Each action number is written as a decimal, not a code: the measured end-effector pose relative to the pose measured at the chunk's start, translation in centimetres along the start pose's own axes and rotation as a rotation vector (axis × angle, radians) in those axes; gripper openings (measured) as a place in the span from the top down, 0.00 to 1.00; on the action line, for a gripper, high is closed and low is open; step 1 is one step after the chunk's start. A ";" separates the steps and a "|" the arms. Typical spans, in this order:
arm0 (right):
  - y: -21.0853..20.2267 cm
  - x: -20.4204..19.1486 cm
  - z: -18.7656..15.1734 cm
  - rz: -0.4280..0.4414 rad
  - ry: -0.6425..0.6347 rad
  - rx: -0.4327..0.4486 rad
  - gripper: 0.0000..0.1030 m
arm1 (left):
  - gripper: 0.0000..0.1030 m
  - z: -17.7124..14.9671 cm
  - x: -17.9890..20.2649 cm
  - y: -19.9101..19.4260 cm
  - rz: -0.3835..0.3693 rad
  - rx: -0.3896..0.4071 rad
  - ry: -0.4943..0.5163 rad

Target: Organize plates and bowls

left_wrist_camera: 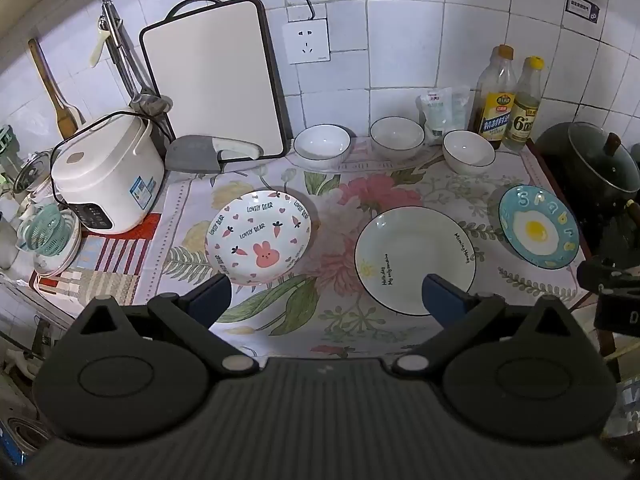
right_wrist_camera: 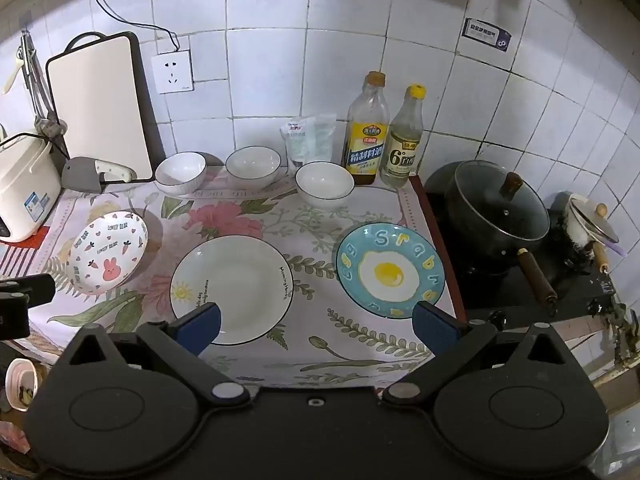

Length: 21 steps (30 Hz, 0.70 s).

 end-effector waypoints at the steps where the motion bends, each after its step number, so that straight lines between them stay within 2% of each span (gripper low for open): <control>1: 0.0 0.0 0.0 -0.001 0.000 0.000 0.00 | 0.00 0.0 0.0 0.0 0.000 0.000 -0.002; 12: 0.2 0.0 -0.6 -0.004 0.000 -0.001 0.00 | 0.00 -1.1 0.0 0.6 -0.010 -0.015 -0.014; 21: 1.1 -0.2 -0.3 -0.019 -0.012 -0.035 0.00 | 0.00 -1.0 0.0 0.7 -0.017 -0.014 -0.028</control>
Point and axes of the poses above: each gripper's, at about its wrist camera, not at the fingertips, and y roughly the way its jaws point, x to its right, z to its top, the point moved 9 cm from there along y, roughly the way its jaws point, and after that the axes turned 14 degrees about -z, right-handed, at the moved point
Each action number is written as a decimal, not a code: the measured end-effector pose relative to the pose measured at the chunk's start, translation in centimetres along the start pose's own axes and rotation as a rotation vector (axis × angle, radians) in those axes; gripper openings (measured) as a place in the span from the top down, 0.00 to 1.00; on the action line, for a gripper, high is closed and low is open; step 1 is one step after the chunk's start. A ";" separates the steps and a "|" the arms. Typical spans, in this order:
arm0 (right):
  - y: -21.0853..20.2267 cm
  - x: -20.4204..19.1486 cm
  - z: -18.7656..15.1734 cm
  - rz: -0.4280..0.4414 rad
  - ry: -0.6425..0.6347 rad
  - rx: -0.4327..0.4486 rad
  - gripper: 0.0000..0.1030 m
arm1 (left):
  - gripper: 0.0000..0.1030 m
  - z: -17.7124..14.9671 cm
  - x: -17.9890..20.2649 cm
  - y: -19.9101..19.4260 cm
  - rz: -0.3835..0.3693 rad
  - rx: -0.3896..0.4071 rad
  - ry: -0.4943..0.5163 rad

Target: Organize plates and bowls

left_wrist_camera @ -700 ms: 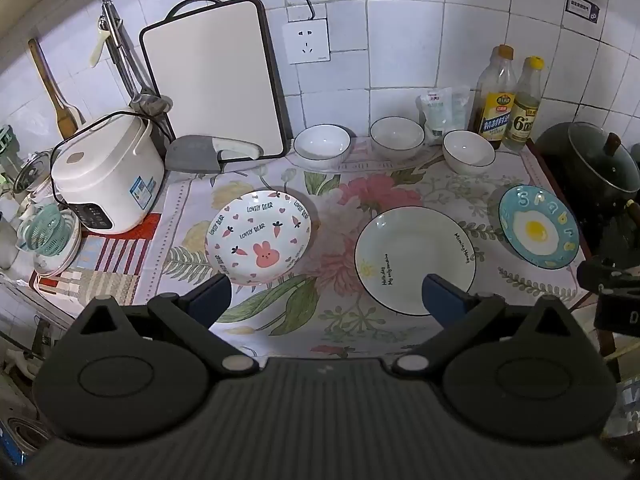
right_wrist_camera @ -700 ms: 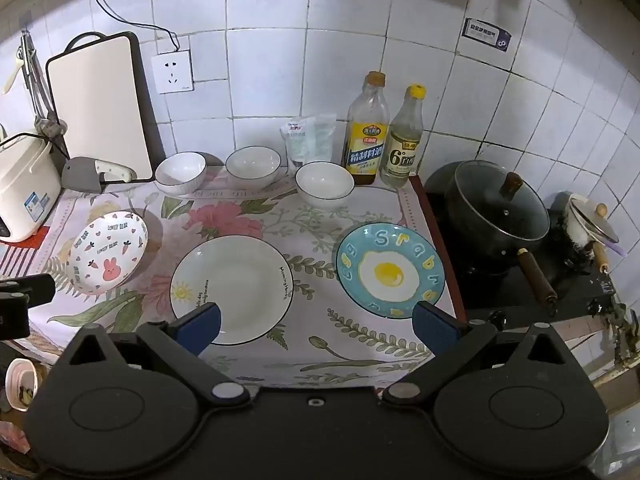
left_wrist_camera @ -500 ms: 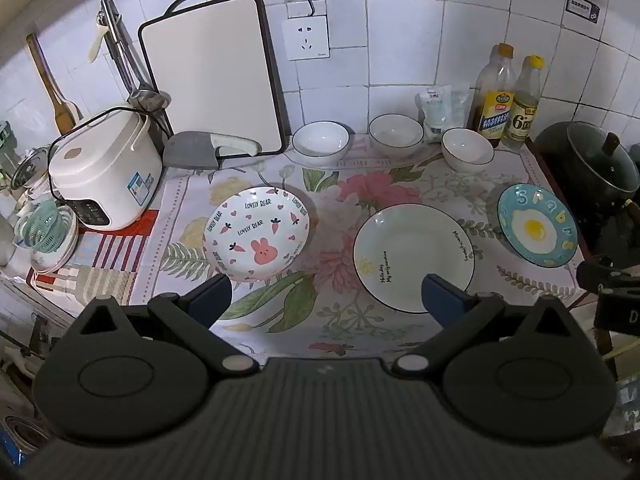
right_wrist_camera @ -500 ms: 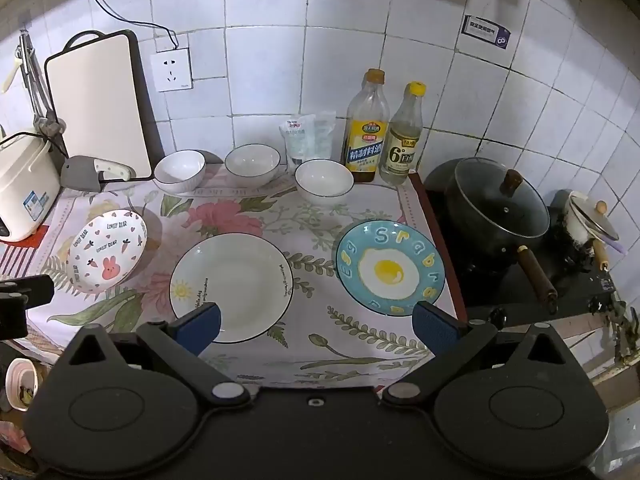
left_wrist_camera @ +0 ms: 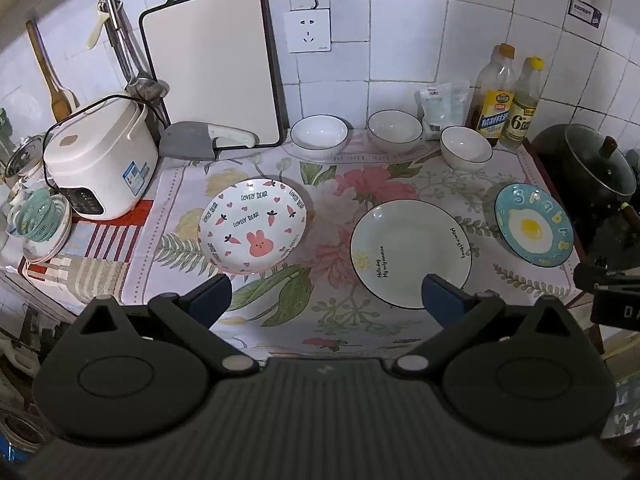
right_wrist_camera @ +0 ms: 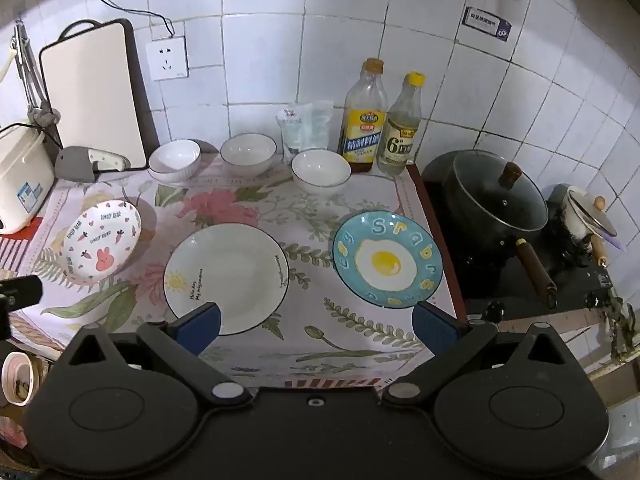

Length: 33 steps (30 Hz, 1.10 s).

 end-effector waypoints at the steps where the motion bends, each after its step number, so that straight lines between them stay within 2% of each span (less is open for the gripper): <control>1: 0.1 0.0 0.0 0.001 0.002 -0.003 0.00 | 0.00 0.0 -0.1 0.0 0.000 0.001 -0.006; 9: 0.2 0.1 -0.2 0.015 0.008 -0.010 0.00 | 0.00 -0.1 -1.4 0.2 0.002 -0.005 -0.036; 21: 0.2 0.2 0.0 0.022 0.015 -0.007 0.00 | 0.00 -0.2 -0.8 0.6 -0.058 0.037 -0.068; 33: 0.5 -0.1 0.0 0.026 0.011 -0.017 0.00 | 0.00 -0.4 -1.3 0.7 -0.035 0.060 -0.061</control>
Point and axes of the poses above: each gripper's, at about its wrist camera, not at the fingertips, and y roughly the way its jaws point, x to its right, z to its top, the point moved 9 cm from there along y, roughly the way its jaws point, and after that the axes turned 14 degrees about -z, right-handed, at the moved point
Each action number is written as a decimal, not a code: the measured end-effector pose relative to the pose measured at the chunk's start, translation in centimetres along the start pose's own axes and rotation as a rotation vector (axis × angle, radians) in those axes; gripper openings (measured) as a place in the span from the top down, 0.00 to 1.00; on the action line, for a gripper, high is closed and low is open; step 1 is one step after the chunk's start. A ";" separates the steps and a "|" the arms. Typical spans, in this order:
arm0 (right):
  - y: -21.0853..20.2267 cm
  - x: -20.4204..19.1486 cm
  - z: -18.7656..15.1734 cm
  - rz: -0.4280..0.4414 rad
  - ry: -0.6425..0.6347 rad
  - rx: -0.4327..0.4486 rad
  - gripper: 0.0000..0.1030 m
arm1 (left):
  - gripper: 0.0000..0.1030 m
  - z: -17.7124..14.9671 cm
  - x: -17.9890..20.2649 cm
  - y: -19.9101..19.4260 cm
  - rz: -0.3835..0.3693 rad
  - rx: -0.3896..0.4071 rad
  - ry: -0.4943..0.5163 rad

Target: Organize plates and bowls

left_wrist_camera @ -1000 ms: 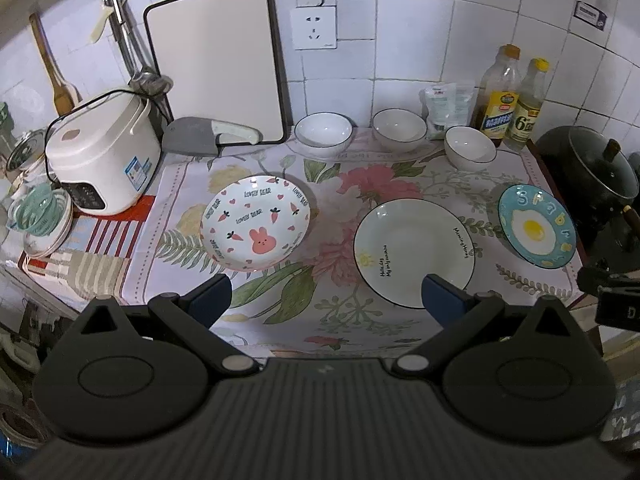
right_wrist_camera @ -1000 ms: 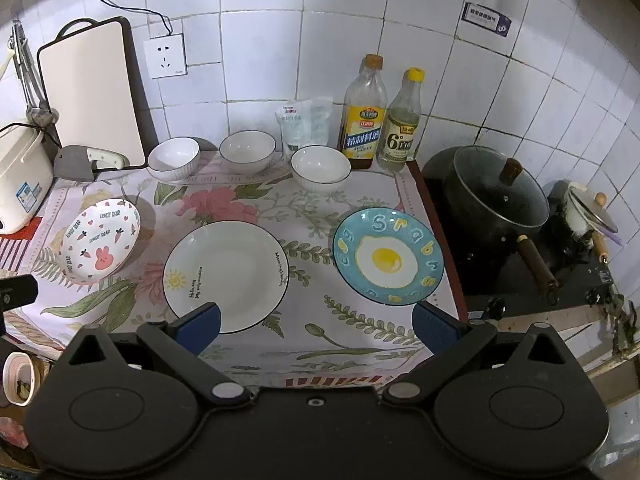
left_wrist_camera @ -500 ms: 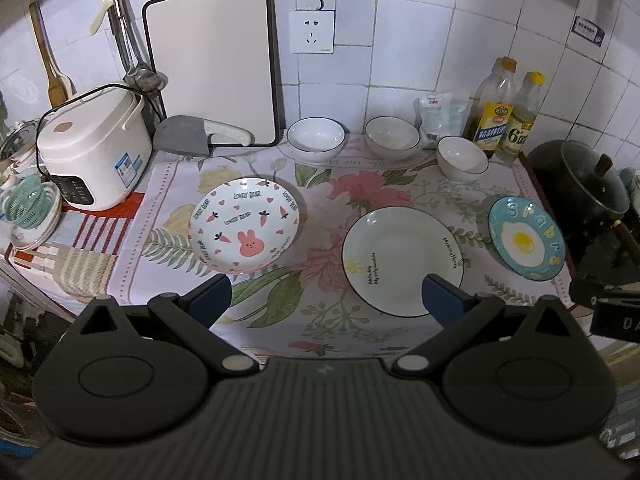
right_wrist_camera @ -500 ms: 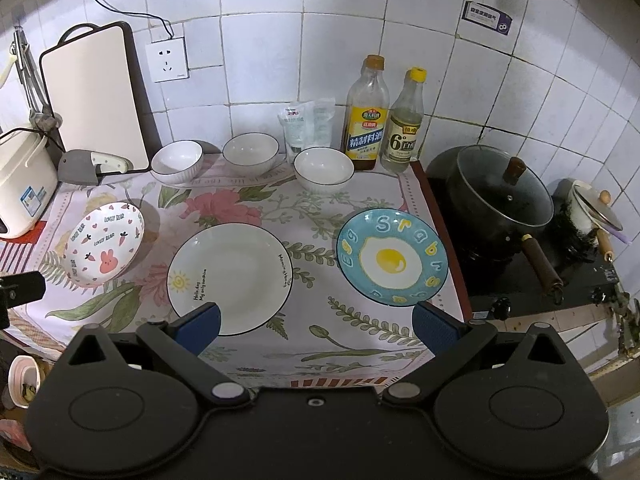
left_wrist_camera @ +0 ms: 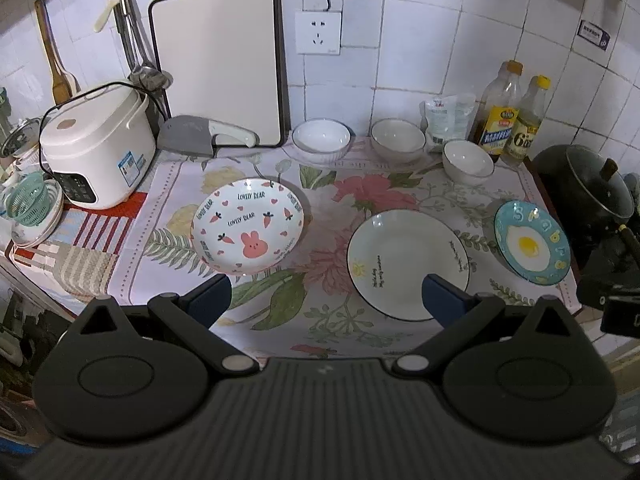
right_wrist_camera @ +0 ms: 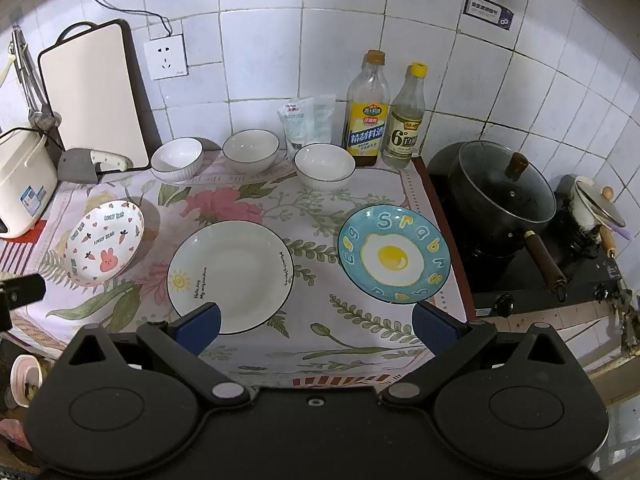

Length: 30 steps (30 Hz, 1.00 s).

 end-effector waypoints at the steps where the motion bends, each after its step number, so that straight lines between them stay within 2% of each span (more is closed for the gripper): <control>1: 0.0 0.0 0.0 0.000 -0.002 0.000 0.00 | 0.00 0.1 -0.1 -0.1 -0.001 0.005 -0.002; 13: 0.3 -0.5 0.0 0.019 -0.008 0.000 0.00 | 0.00 0.4 0.3 0.1 -0.004 0.005 0.034; 18: 0.0 -0.5 0.3 0.079 0.008 0.017 0.00 | 0.00 0.8 1.1 -0.1 -0.071 -0.007 0.032; 20: -0.2 -0.3 0.8 0.029 -0.023 0.073 0.00 | 0.01 0.9 1.5 -0.3 -0.100 0.002 0.035; 22: -0.4 -0.5 1.1 0.022 -0.069 0.132 0.00 | 0.02 0.9 1.8 -0.3 -0.112 -0.004 0.040; 27: 0.7 -1.2 1.7 0.122 -0.120 0.249 0.00 | 0.03 1.8 2.4 0.8 -0.108 -0.006 0.093; 30: 2.1 -1.4 1.8 0.177 -0.121 0.283 0.00 | 0.03 2.6 2.1 2.0 -0.100 0.019 0.098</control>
Point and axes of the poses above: each gripper's, at about its wrist camera, not at the fingertips, and y roughly the way its jaws point, x to its right, z to its top, the point moved 9 cm from there along y, roughly the way its jaws point, and after that the axes turned 14 degrees about -z, right-handed, at the moved point
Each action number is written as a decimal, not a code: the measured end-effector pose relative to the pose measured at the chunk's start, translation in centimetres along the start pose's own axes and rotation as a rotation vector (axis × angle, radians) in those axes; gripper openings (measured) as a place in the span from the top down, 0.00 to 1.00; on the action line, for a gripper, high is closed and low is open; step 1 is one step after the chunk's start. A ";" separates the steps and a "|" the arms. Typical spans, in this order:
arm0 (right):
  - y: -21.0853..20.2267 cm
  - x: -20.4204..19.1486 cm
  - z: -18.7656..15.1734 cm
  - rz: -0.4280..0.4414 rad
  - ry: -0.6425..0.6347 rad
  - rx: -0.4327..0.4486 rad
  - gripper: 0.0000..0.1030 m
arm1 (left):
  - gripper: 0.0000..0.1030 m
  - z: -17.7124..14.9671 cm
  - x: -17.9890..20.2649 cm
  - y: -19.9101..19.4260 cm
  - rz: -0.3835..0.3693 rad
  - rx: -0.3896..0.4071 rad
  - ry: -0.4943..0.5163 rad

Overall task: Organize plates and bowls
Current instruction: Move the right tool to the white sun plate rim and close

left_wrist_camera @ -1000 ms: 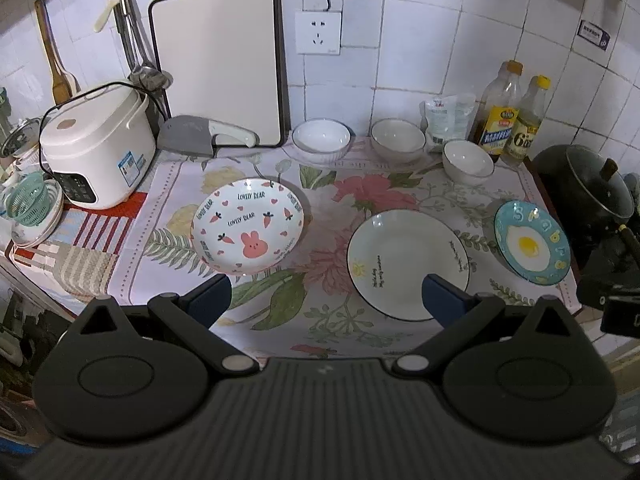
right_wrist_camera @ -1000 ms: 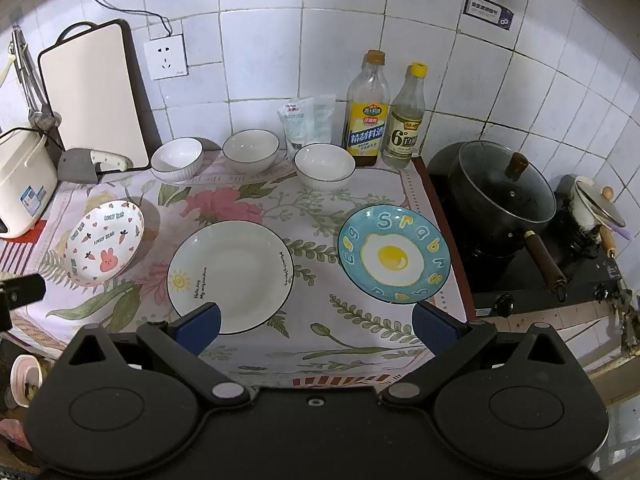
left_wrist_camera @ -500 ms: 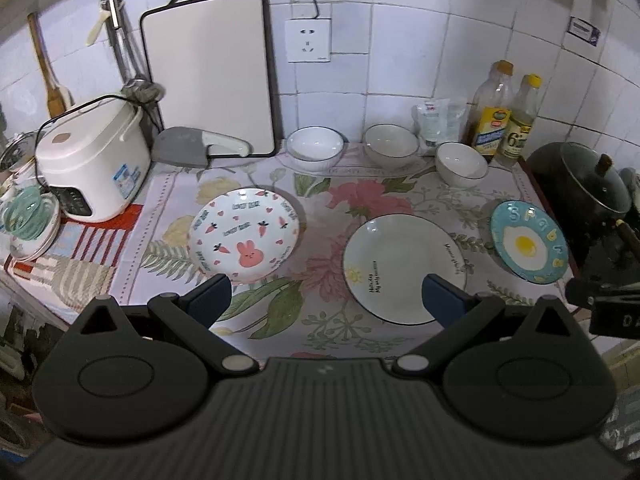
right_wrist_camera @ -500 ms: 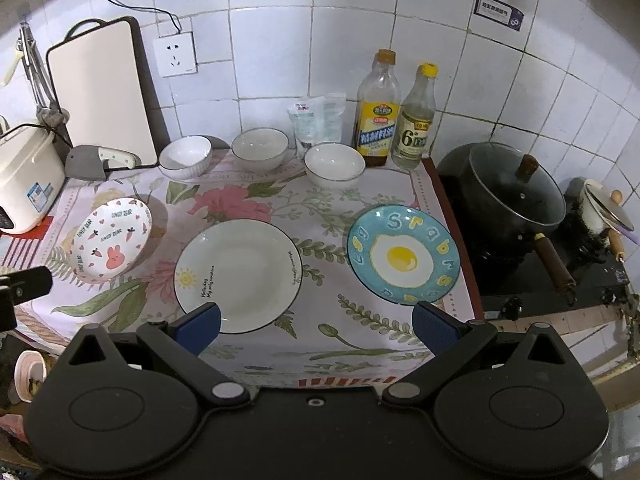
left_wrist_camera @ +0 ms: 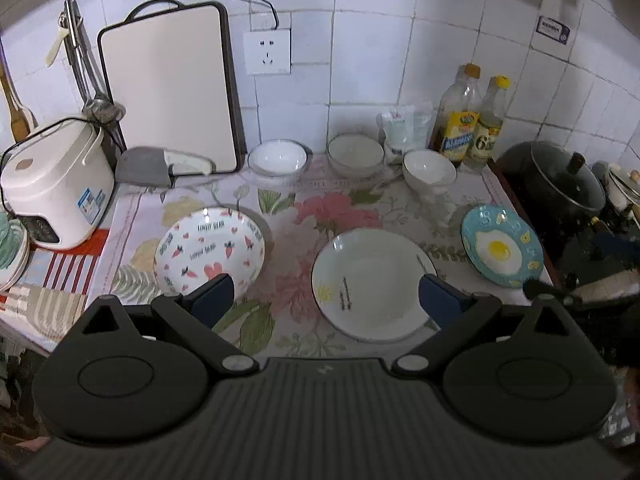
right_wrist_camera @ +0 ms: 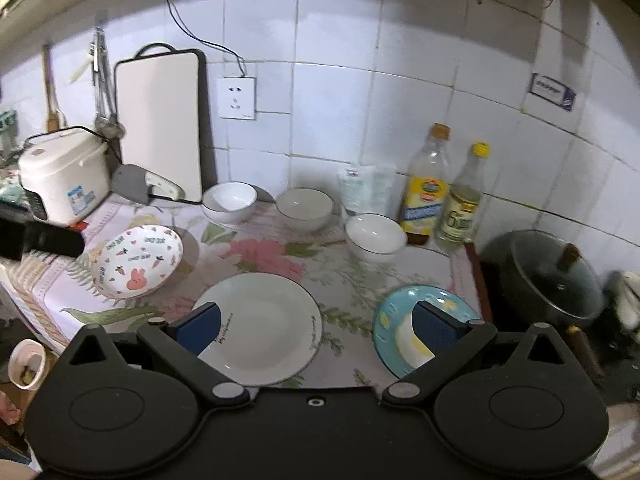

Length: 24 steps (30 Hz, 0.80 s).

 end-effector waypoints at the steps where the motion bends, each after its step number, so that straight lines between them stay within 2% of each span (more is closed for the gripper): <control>1: 0.7 0.1 -0.2 0.021 0.008 -0.006 0.00 | 0.06 0.2 -0.2 0.4 0.016 0.007 0.007; 3: 1.9 0.2 -0.4 0.064 0.044 -0.003 0.01 | 0.07 0.6 -0.4 1.5 0.039 0.029 0.033; 4: 2.3 0.5 -0.5 0.089 0.087 0.022 0.06 | 0.12 0.6 -0.5 2.2 0.039 0.040 0.045; 6: 3.2 1.1 -0.6 0.102 0.182 0.068 0.06 | 0.13 0.8 -0.7 3.4 0.019 0.069 0.051; 9: 5.2 0.7 -1.3 0.125 0.224 0.043 0.06 | 0.13 0.3 -1.3 5.9 0.003 0.056 0.023; 13: 8.0 -0.3 -2.8 0.172 0.219 -0.008 0.06 | 0.13 -0.8 -2.5 9.5 0.019 0.031 0.003; 15: 9.7 -0.9 -3.7 0.194 0.228 -0.053 0.06 | 0.13 -1.9 -3.4 11.8 0.041 -0.005 0.003; 18: 12.1 -1.4 -5.1 0.229 0.274 -0.122 0.10 | 0.13 -3.5 -4.3 14.7 0.010 -0.062 -0.027; 21: 13.5 -2.4 -6.3 0.300 0.296 -0.148 0.11 | 0.13 -4.4 -5.2 16.9 0.003 -0.042 -0.055; 24: 14.8 -2.6 -7.2 0.270 0.302 -0.145 0.11 | 0.13 -5.3 -6.0 19.2 -0.024 -0.040 -0.070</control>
Point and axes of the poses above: each gripper's, at about its wrist camera, not at the fingertips, and y roughly the way its jaws point, x to its right, z to its top, the point moved 9 cm from there along y, roughly the way its jaws point, and after that the axes turned 14 degrees about -z, right-handed, at the moved point
